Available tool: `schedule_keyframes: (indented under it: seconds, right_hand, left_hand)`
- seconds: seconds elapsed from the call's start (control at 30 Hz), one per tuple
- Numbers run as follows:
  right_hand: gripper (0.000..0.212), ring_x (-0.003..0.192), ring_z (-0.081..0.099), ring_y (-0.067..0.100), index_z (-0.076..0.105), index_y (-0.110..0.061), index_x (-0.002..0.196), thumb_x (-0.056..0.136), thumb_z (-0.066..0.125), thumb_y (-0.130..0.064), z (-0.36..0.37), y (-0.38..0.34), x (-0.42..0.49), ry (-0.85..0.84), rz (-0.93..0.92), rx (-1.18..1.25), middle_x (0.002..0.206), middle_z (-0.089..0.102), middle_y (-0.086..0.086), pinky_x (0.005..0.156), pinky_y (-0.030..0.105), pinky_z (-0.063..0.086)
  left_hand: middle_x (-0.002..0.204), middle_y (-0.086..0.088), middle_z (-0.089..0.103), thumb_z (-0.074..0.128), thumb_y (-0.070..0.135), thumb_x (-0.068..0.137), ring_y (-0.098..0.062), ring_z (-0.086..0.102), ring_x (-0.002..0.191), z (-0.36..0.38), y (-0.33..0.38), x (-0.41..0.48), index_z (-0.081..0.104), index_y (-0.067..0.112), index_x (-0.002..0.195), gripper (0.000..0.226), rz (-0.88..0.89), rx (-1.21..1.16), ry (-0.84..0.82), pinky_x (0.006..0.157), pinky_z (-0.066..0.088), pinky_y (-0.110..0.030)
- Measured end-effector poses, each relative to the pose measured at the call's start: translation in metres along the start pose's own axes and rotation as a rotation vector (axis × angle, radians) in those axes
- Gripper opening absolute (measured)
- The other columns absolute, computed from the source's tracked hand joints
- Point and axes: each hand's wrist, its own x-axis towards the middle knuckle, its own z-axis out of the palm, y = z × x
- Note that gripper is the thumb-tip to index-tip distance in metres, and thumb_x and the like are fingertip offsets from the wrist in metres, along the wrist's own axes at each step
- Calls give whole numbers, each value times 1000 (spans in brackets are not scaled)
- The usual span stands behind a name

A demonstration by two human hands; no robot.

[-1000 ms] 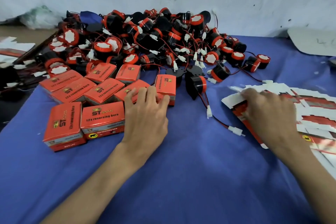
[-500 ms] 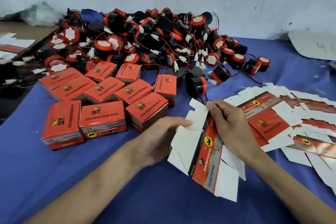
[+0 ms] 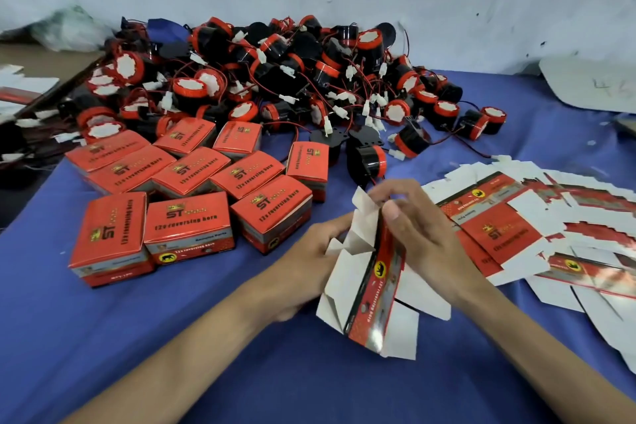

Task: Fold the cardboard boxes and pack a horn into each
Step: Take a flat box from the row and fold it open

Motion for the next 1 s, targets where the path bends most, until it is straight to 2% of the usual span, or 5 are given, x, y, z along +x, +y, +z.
schedule_keyframes:
  seconds: [0.23,0.47,0.67,0.8,1.0]
  right_hand:
    - [53,92,55,12,42,-43,96,55,62,-70,3,-1,0,-194,179,-166,105,49,-13,79,35,51]
    - [53,98,52,9,43,-39,97,58,69,-64,2,-6,-3,-269,106,-163,107,45,-19,83,33,47]
    - [80,93,62,9,44,-37,108,40,85,-49,3,-6,-3,-281,213,-15,99,61,-17,78,36,54]
    - [51,93,65,5,53,-53,88,48,84,-44,-7,-10,-1,-195,194,160,105,66,-17,69,19,50]
    - [42,76,70,19,37,-19,74,71,78,-20,-5,-9,2,34,289,571,73,67,-7,61,30,56]
  left_hand:
    - [114,-26,63,43,-6,98,-41,58,108,-8,-1,3,58,-3,122,28,-6,188,19,97,45,-51]
    - [82,11,67,60,8,91,-3,61,75,-13,0,-1,65,25,91,17,-40,90,-87,65,49,-22]
    - [94,-2,72,62,15,75,-14,65,82,-22,0,2,67,21,106,32,-112,1,-123,65,50,-25]
    - [89,0,73,58,32,72,-19,66,83,-29,-1,3,69,17,104,37,-142,-237,-15,66,52,-22]
    - [129,2,57,53,80,70,-10,59,113,-2,6,9,40,35,136,80,79,-344,289,83,52,-20]
